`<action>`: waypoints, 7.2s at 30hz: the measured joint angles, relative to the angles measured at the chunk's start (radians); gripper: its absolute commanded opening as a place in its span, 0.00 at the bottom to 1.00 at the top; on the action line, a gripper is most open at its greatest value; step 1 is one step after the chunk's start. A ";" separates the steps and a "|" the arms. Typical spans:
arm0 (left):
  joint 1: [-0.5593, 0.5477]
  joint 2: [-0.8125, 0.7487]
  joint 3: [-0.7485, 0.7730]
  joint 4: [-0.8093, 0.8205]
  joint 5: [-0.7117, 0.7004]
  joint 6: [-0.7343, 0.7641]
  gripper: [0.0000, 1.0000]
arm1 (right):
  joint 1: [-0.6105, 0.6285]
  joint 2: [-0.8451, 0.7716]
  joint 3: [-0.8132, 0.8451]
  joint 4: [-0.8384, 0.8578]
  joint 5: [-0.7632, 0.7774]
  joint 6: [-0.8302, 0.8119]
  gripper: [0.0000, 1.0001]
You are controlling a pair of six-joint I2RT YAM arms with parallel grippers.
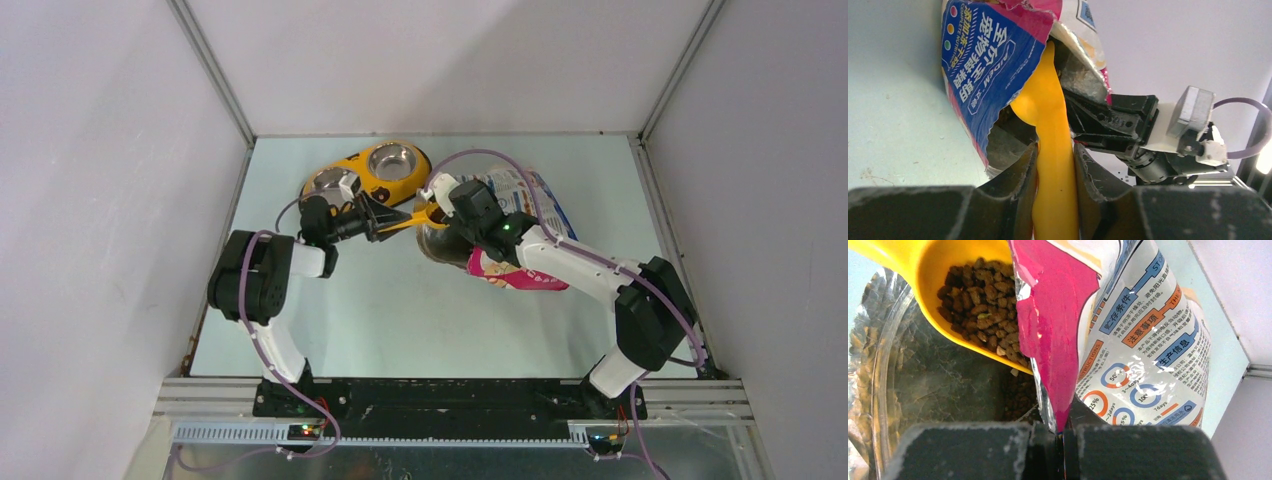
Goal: Serve the pet food
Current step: Collect the pet food from the pet food bag, then pour the pet food into the pet food bowl.
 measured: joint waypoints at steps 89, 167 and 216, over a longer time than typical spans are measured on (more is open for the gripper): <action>0.136 -0.118 -0.015 0.146 0.057 -0.109 0.00 | -0.322 0.023 0.057 -0.041 -0.171 0.154 0.00; 0.430 0.051 0.246 -0.328 -0.077 0.259 0.00 | -0.332 0.026 0.057 -0.041 -0.170 0.154 0.00; 0.251 0.140 0.575 -0.911 -0.389 0.643 0.00 | -0.331 0.025 0.057 -0.042 -0.169 0.154 0.00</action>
